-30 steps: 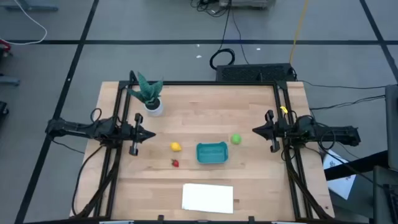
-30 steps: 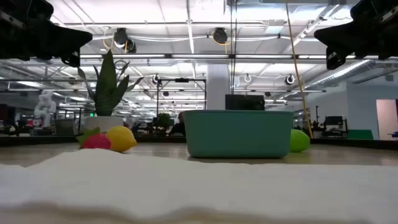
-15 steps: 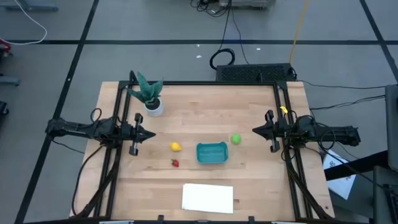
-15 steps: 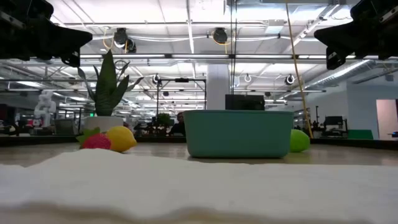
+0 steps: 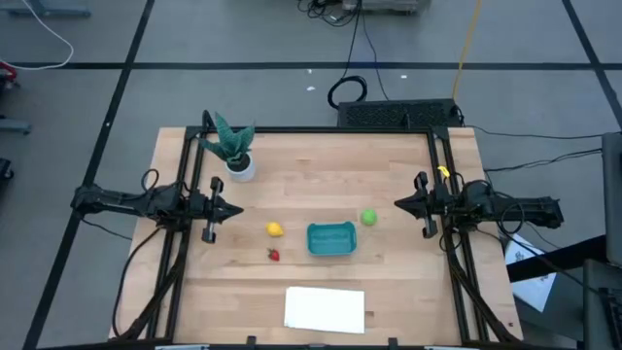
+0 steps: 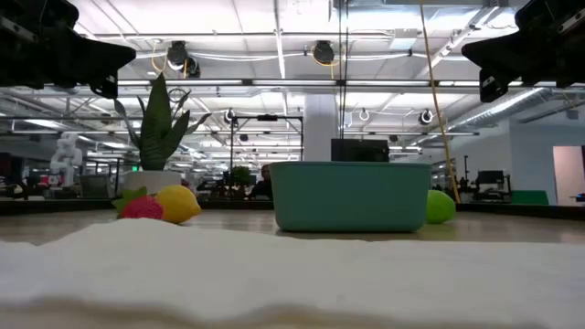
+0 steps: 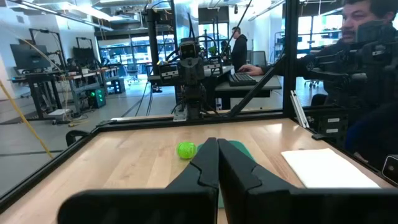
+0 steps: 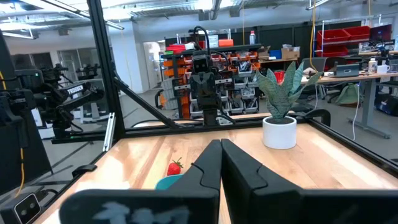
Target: Pick and placing Produce into tupperware
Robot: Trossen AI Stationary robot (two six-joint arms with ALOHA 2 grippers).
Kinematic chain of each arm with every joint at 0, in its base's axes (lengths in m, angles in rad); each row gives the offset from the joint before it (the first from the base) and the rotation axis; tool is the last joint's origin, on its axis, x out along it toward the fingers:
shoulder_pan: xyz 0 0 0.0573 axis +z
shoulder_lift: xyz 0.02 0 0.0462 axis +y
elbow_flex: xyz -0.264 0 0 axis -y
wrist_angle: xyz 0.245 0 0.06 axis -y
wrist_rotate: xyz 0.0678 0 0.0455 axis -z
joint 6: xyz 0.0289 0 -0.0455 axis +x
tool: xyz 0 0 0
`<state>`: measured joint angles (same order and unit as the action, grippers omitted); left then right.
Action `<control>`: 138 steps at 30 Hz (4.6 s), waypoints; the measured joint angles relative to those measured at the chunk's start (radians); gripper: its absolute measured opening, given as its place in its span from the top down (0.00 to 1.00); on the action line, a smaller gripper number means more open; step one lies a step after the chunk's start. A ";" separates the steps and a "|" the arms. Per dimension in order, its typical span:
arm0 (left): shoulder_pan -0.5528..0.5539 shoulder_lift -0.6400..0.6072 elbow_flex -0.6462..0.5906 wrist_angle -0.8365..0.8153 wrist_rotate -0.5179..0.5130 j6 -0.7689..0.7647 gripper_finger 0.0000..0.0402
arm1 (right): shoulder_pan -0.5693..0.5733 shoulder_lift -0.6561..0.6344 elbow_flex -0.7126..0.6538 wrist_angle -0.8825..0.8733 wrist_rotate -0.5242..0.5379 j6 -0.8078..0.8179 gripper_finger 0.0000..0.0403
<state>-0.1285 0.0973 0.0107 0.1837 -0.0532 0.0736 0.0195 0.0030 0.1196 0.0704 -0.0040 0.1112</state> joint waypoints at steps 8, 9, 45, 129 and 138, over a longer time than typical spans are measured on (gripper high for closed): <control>0.000 0.000 0.000 0.000 0.000 0.000 1.00 | 0.000 0.000 0.000 0.000 0.000 0.000 1.00; 0.000 0.000 0.000 0.000 0.000 0.000 1.00 | 0.000 0.000 0.000 0.000 0.000 0.000 1.00; 0.000 0.000 0.000 0.000 0.000 0.000 1.00 | 0.000 0.000 0.000 0.000 0.000 0.000 1.00; 0.000 0.000 0.000 0.179 -0.019 -0.005 1.00 | 0.000 0.000 0.000 0.025 0.002 -0.006 1.00; 0.001 0.019 0.069 0.170 -0.156 0.093 1.00 | 0.000 0.018 0.000 0.111 0.012 -0.100 1.00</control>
<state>-0.1276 0.1164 0.0798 0.3536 -0.2089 0.1665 0.0193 0.0210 0.1193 0.1817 0.0084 0.0109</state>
